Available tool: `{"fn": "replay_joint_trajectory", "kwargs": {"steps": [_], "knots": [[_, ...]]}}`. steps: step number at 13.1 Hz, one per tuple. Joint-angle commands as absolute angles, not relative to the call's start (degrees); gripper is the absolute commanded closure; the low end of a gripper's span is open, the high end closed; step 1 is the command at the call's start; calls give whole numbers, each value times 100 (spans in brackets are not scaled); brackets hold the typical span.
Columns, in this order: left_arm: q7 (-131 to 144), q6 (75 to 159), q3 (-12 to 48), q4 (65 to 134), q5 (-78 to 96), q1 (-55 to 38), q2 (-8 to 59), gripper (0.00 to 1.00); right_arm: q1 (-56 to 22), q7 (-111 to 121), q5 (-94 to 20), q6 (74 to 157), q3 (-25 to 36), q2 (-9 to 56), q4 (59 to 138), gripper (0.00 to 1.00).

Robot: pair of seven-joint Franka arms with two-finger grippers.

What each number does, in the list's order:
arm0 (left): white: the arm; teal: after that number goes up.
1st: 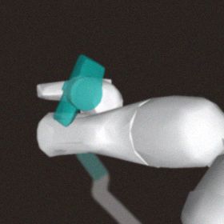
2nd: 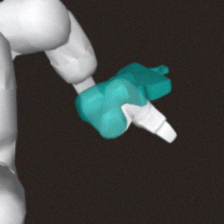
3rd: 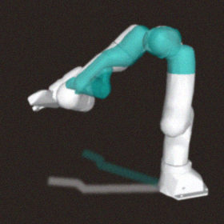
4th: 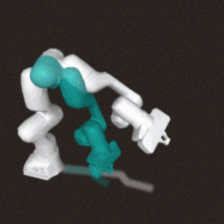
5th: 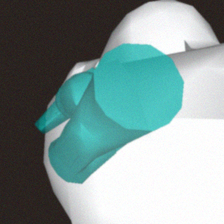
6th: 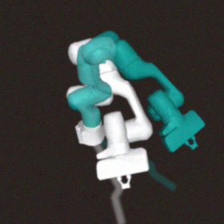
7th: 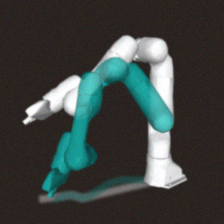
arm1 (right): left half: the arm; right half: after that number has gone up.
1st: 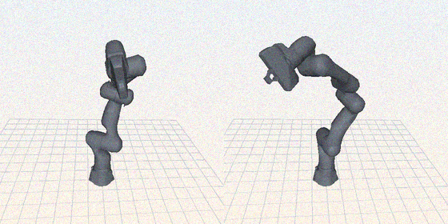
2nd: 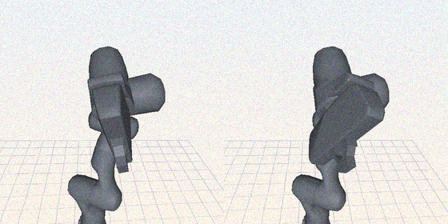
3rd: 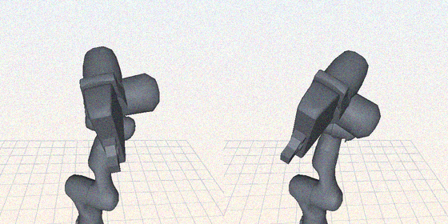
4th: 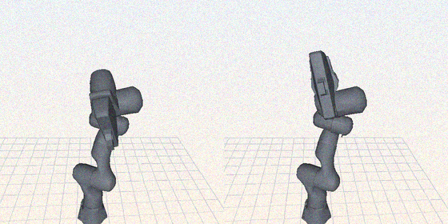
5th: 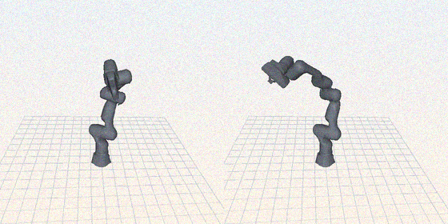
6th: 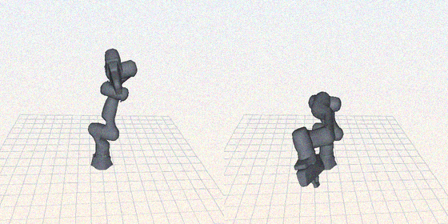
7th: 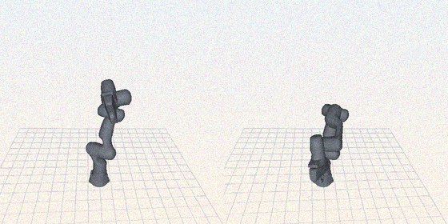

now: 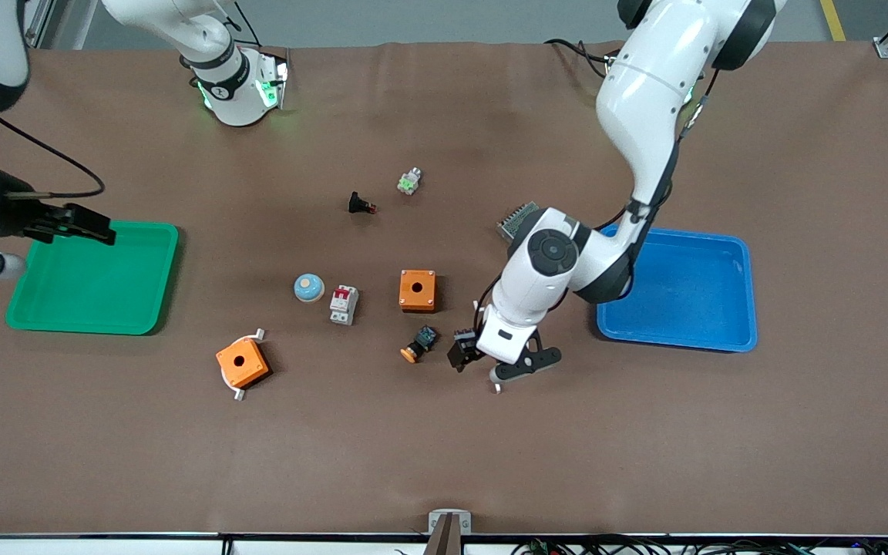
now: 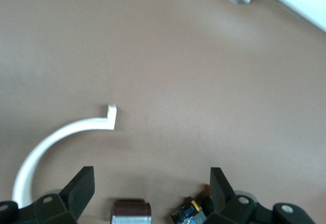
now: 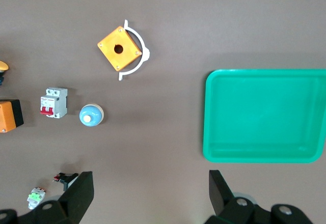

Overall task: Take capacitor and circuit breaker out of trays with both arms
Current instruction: 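Lower the capacitor beside the white arc with the left gripper and release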

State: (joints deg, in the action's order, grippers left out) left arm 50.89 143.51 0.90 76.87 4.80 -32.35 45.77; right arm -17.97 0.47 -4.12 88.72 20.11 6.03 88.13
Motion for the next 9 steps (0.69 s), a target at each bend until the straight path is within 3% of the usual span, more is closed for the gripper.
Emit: {"fn": "replay_joint_trajectory", "kwargs": {"steps": [1, 7, 9], "knots": [[5071, 13582, -140, 7857, 151, -3200, 3904, 0, -1575, 586, -255, 9052, 1916, 299, 9035, 0], [4975, 11850, -158, 7910, -358, -2760, 3007, 0, -1362, 1081, -264, 9273, 1907, 36, 9158, 0], [4853, 11393, -150, 7910, -867, -2716, 2849, 0, -1232, 1072, -264, 9447, 1846, -263, 9569, 0]]}}
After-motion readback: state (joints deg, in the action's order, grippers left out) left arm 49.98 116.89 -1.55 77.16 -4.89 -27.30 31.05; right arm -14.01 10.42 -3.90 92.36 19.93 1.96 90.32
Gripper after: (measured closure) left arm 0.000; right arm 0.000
